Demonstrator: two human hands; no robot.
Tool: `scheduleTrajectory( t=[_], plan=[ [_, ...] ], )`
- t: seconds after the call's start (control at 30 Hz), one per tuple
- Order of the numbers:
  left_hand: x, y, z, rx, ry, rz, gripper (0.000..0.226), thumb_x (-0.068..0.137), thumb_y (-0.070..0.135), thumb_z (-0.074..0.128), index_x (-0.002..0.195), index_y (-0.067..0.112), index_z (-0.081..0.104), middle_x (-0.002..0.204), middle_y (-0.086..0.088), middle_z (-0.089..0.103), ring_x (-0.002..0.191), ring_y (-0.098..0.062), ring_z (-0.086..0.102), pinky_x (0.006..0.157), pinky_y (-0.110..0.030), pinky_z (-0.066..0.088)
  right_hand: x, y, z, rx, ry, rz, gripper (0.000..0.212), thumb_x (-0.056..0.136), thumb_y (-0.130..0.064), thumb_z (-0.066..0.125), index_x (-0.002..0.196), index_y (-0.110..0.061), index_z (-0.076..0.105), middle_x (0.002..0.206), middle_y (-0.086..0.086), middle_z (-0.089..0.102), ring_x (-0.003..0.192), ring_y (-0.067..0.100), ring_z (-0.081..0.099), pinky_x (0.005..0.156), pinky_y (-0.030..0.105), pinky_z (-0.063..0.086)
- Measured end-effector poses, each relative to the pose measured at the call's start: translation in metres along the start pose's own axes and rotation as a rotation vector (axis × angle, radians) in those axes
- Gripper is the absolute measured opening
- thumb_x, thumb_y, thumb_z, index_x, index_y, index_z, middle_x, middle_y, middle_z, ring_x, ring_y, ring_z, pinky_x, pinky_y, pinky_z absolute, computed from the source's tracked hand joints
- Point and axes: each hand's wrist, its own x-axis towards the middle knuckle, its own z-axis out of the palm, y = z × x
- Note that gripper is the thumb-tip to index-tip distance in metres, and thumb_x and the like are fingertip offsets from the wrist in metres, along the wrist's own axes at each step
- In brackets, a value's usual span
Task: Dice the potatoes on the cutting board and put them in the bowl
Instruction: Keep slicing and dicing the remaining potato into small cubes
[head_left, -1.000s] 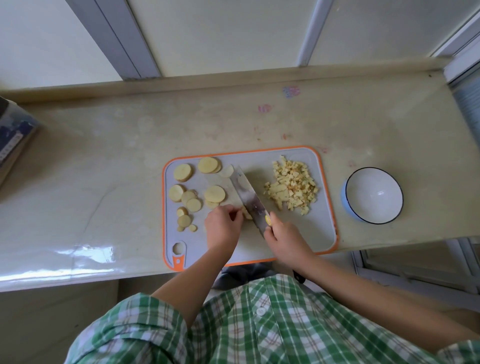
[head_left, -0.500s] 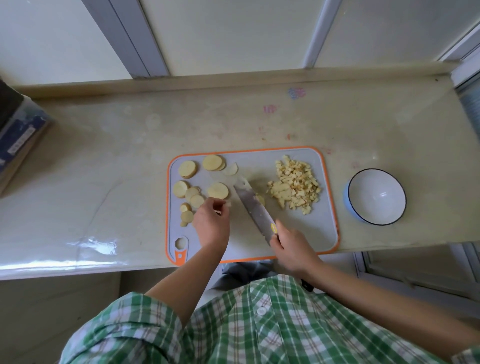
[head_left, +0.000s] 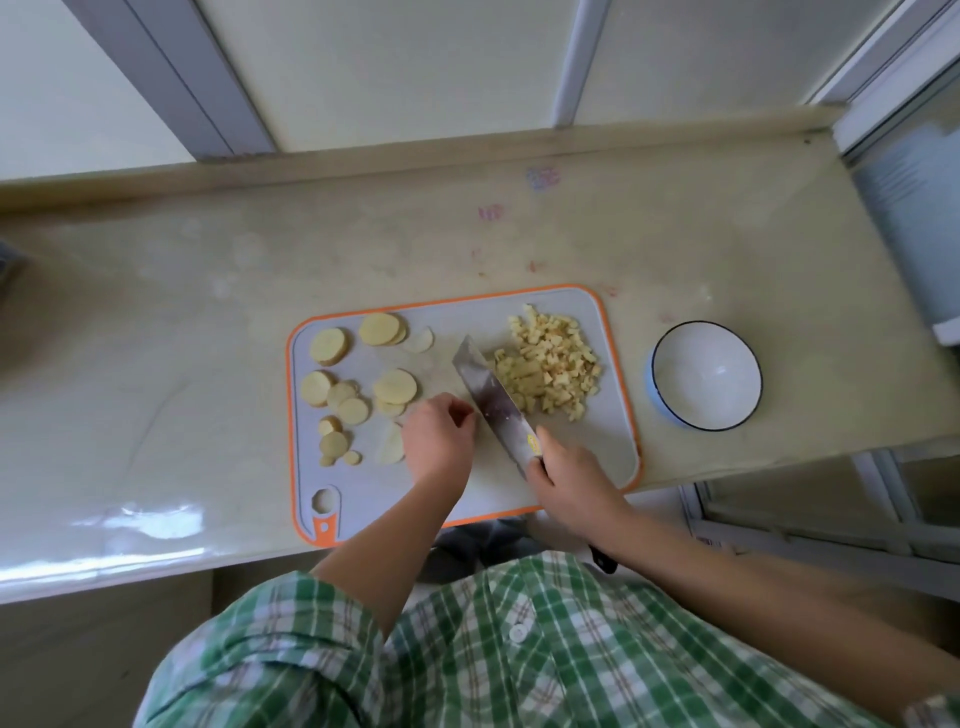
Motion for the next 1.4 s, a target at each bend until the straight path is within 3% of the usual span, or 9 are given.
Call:
scheduleTrajectory(
  t=[0.1,0.4,0.53,0.67,0.77,0.9,1.07,1.27,1.4],
  plan=[
    [0.001,-0.003,0.000,0.013,0.001,0.003,0.005,0.082,0.018,0.071,0.086,0.015,0.072,0.084,-0.004,0.072,0.078,-0.022,0.065,0.069,-0.029,0.049,0.002,-0.002,0.004,-0.023,-0.029,0.011,0.004,0.097,-0.016,0.041,0.097,-0.011,0.040,0.072,0.011,0.047,0.069,0.035,0.049,0.058,0.036,0.026],
    [-0.001,-0.006,0.002,0.053,-0.051,0.094,0.004,0.082,0.019,0.070,0.083,0.019,0.074,0.079,0.001,0.071,0.074,-0.019,0.064,0.063,-0.028,0.049,0.013,-0.005,0.006,-0.015,0.026,0.025,0.029,0.097,-0.013,0.039,0.124,-0.002,0.044,0.071,0.010,0.048,0.070,0.035,0.052,0.058,0.036,0.028],
    [-0.001,-0.012,-0.007,0.050,0.014,0.111,0.008,0.089,0.023,0.061,0.091,0.018,0.067,0.077,0.004,0.066,0.072,-0.019,0.060,0.059,-0.029,0.043,0.017,-0.005,-0.005,0.097,0.116,0.037,0.010,0.096,-0.011,0.041,0.105,-0.009,0.045,0.063,0.003,0.042,0.058,0.024,0.042,0.055,0.035,0.025],
    [0.004,-0.019,-0.015,0.027,0.158,0.100,0.013,0.095,0.022,0.050,0.100,0.018,0.062,0.085,0.000,0.066,0.074,-0.025,0.061,0.062,-0.037,0.048,0.006,-0.010,0.002,0.077,-0.024,-0.055,0.002,0.096,-0.012,0.042,0.096,-0.010,0.042,0.062,0.002,0.041,0.059,0.026,0.042,0.055,0.036,0.021],
    [0.005,-0.019,-0.019,0.022,0.191,0.098,0.015,0.095,0.021,0.047,0.101,0.018,0.061,0.089,0.000,0.066,0.076,-0.023,0.060,0.064,-0.038,0.049,0.002,-0.003,0.006,0.056,-0.068,-0.031,0.005,0.097,-0.014,0.041,0.092,-0.011,0.039,0.061,0.001,0.042,0.055,0.021,0.041,0.052,0.037,0.023],
    [0.004,-0.019,-0.020,0.025,0.167,0.138,0.013,0.093,0.020,0.049,0.097,0.018,0.061,0.089,0.001,0.063,0.075,-0.021,0.058,0.062,-0.034,0.046,0.009,0.012,-0.009,0.059,0.074,0.100,0.006,0.096,-0.012,0.041,0.091,-0.011,0.039,0.058,0.002,0.042,0.052,0.023,0.042,0.050,0.035,0.028],
    [0.004,-0.014,-0.020,0.056,0.134,0.165,0.013,0.093,0.019,0.050,0.096,0.019,0.063,0.090,0.001,0.063,0.076,-0.020,0.056,0.063,-0.032,0.043,0.008,0.002,-0.002,0.033,0.008,0.009,0.014,0.095,-0.011,0.042,0.085,-0.016,0.033,0.061,0.002,0.040,0.052,0.017,0.038,0.047,0.033,0.022],
    [0.011,-0.019,-0.031,0.122,0.145,0.194,0.012,0.092,0.017,0.051,0.093,0.018,0.063,0.090,0.001,0.061,0.074,-0.020,0.055,0.059,-0.031,0.042,0.015,0.013,-0.016,0.057,0.065,0.102,0.009,0.095,-0.011,0.043,0.089,-0.014,0.036,0.058,0.003,0.042,0.050,0.019,0.040,0.046,0.031,0.024],
    [0.021,-0.023,-0.038,0.180,0.169,0.194,0.011,0.092,0.019,0.052,0.095,0.018,0.063,0.092,-0.001,0.061,0.078,-0.023,0.056,0.058,-0.032,0.041,0.012,0.002,-0.010,0.042,-0.001,0.031,0.021,0.094,-0.013,0.044,0.077,-0.016,0.032,0.059,0.004,0.041,0.049,0.016,0.038,0.048,0.032,0.026]
  ],
)
